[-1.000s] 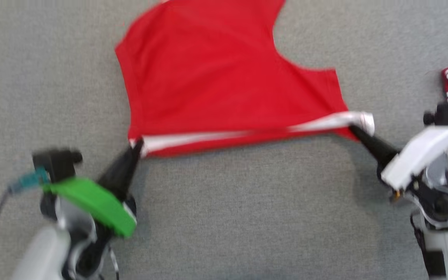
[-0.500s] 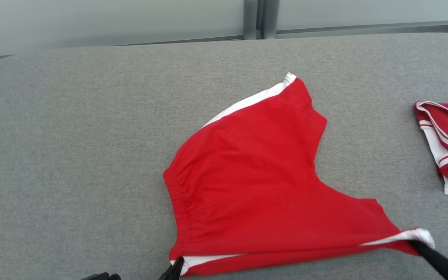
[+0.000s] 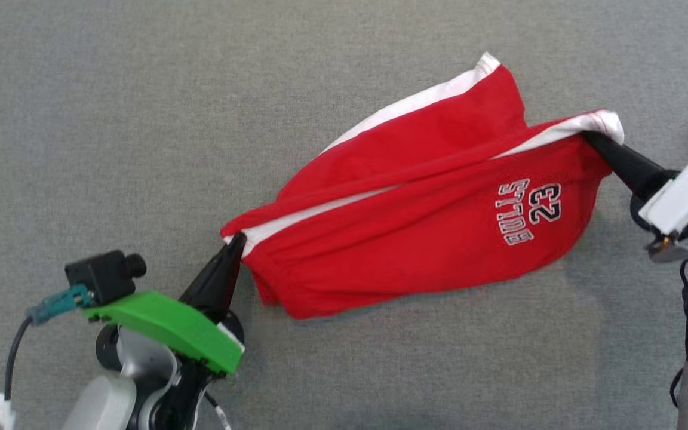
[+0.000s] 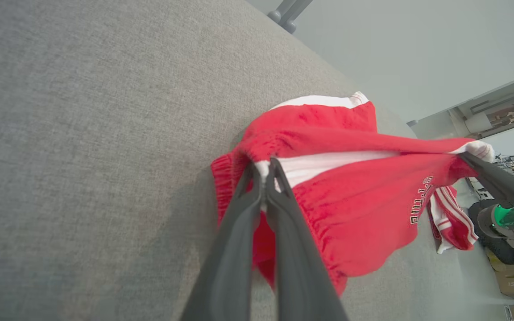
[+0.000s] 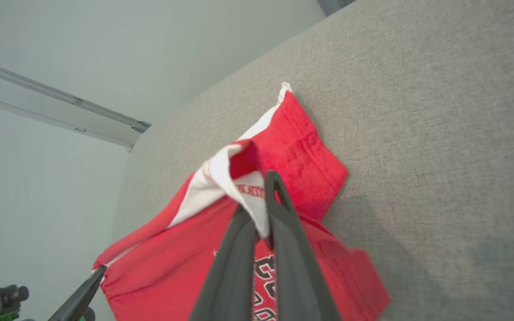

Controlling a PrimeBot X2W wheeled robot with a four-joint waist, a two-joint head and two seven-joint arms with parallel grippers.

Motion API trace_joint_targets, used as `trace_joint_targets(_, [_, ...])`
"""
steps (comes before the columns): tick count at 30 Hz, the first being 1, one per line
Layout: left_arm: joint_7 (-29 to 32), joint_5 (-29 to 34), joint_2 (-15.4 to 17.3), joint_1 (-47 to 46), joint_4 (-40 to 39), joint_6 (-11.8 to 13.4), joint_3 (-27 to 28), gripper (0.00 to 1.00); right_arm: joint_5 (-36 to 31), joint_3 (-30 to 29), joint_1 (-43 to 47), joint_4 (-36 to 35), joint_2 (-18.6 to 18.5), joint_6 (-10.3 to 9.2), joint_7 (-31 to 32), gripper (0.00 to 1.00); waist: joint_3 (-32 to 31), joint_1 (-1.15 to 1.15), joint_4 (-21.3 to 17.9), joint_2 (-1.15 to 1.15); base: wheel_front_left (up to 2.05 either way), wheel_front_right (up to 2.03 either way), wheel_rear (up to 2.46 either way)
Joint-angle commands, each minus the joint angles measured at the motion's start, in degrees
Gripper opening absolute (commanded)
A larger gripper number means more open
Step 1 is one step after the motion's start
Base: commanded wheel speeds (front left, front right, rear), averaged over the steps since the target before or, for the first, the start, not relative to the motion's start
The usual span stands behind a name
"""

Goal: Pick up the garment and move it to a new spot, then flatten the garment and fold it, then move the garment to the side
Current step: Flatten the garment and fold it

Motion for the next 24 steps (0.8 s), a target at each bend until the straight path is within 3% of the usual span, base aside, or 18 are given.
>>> trace_joint_targets(1, [0.32, 0.35, -0.74, -2.91, 1.61, 0.27, -0.11, 0.0, -1.62, -0.44, -2.7, 1.47, -0.3, 0.0, -0.58, 0.0, 4.85, 0.0, 3.81, 0.63, 0.0, 0.0, 0.0])
trace_joint_targets(9, [1.23, 3.54, -4.43, -16.51, 14.84, 0.62, -2.5, 0.0, -10.16, 1.0, -15.6, 14.28, -0.2, 0.01, -6.5, 0.0, 6.38, 0.0, 7.88, 0.63, 0.0, 0.0, 0.0])
trace_joint_targets(13, [1.79, 3.46, -5.97, -19.81, 19.4, -0.52, -3.97, 0.0, -13.95, 1.45, -18.42, 19.32, -0.53, 0.01, -7.25, 0.0, 6.72, 0.0, 8.69, 0.63, 0.0, 0.0, 0.0])
trace_joint_targets(24, [0.71, 2.89, -8.4, -23.22, 24.65, -2.33, -4.55, 0.0, -18.48, 0.64, -21.12, 23.46, -2.15, 0.0, -7.7, 0.0, 6.8, 0.0, 8.97, 0.63, 0.0, 0.0, 0.0])
